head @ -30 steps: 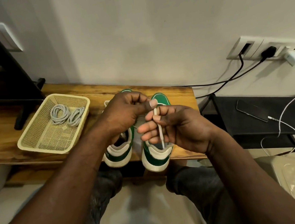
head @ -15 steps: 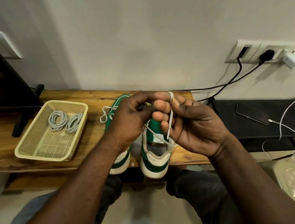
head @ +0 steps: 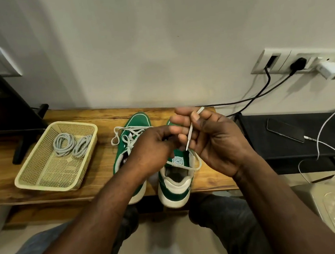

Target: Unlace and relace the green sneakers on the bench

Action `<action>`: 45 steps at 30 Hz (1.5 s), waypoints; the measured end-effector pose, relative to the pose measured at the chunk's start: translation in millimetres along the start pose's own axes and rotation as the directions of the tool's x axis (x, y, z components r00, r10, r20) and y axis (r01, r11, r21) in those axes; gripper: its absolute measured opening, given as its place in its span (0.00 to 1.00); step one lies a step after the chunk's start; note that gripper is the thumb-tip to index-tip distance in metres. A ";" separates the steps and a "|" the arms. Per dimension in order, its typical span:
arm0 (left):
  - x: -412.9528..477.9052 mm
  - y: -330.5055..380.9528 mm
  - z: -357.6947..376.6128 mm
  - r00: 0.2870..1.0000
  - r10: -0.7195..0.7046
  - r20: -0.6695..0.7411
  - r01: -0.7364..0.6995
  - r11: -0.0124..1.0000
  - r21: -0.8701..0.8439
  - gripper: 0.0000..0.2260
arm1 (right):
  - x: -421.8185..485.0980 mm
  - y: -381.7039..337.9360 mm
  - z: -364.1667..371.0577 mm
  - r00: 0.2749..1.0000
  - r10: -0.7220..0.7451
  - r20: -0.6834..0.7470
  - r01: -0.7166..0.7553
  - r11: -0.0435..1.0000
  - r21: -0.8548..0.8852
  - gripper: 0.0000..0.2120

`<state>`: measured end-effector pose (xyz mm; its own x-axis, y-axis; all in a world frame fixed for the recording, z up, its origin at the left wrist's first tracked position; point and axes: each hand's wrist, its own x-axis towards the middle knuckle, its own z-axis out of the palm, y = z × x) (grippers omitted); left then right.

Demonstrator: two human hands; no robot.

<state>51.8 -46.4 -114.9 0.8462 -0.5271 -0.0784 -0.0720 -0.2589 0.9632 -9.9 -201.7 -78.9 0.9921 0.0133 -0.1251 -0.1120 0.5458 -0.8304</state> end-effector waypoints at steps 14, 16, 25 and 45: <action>-5.4 8.5 1.1 0.960 -0.191 0.206 0.247 0.924 -0.292 0.11 | 22.9 28.5 -27.2 0.890 -0.452 0.050 0.138 0.165 -0.976 0.18; -4.1 9.5 -7.0 0.976 -0.159 0.146 0.202 0.910 -0.361 0.12 | 22.8 31.2 -26.8 0.928 -0.370 0.034 0.116 0.203 -0.972 0.15; 5.4 4.2 -29.6 0.974 -0.153 -0.169 0.094 0.945 -0.313 0.14 | 20.4 38.0 -16.6 0.998 -0.039 -0.040 -0.013 0.541 -0.841 0.17; 13.1 -1.5 -30.3 0.968 -0.087 -0.235 0.108 0.991 0.076 0.13 | 9.6 23.9 5.5 0.983 0.129 0.130 -0.097 0.970 -0.223 0.18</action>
<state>79.0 -28.4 -109.5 0.9494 -0.2979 -0.0993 -0.0207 -0.3751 0.9268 -2.8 -183.9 -97.0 0.9683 0.1925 -0.1591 -0.2181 0.3417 -0.9141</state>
